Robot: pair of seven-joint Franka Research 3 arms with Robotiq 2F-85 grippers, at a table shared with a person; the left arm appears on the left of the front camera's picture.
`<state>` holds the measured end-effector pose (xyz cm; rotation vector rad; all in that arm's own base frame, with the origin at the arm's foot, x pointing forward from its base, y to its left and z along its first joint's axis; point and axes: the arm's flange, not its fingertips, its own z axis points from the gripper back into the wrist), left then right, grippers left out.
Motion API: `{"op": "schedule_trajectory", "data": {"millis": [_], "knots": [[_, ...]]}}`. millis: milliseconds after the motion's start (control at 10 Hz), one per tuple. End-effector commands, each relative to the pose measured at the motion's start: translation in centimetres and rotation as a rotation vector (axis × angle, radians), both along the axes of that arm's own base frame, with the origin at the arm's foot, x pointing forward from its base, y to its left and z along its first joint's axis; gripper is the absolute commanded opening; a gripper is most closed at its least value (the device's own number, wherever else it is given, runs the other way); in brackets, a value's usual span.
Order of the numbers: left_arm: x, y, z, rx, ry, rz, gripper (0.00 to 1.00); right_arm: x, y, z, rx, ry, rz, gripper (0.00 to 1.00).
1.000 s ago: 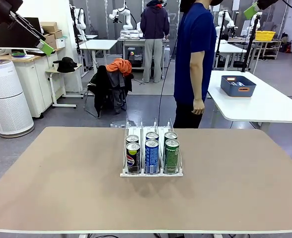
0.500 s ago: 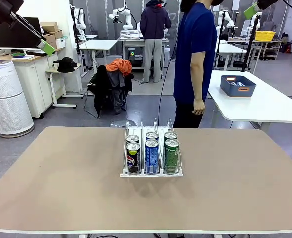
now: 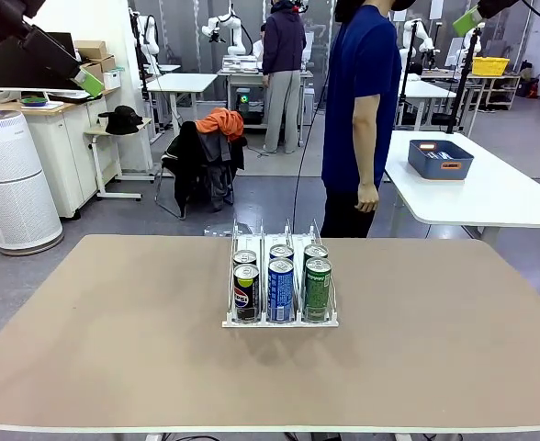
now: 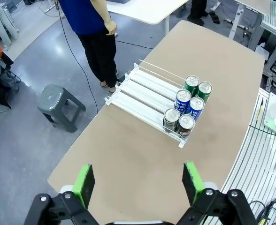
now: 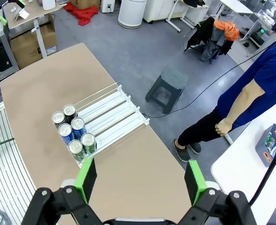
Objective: Fill the beverage cans into the dispenser.
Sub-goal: Pick up the Sprite handed by the human.
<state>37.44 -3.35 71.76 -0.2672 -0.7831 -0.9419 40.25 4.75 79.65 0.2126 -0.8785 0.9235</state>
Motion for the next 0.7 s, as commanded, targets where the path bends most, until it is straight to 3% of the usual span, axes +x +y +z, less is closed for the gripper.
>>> {"op": "schedule_trajectory", "data": {"millis": [0,200,400,600], "knots": [[0.0,0.2,-0.1,0.004,-0.005,0.003,1.00,-0.2,0.3,0.0,-0.001,-0.009,0.001,1.00],[0.0,0.0,0.0,0.000,-0.001,0.000,1.00,-0.2,0.3,0.0,-0.001,-0.009,0.001,1.00],[0.5,-0.7,0.3,0.000,0.075,0.068,1.00,-0.3,-0.2,0.2,-0.014,0.016,-0.002,1.00],[0.5,-1.4,0.9,-0.032,0.103,0.032,1.00,-0.7,-0.8,0.8,-0.008,0.030,0.001,1.00]]}}
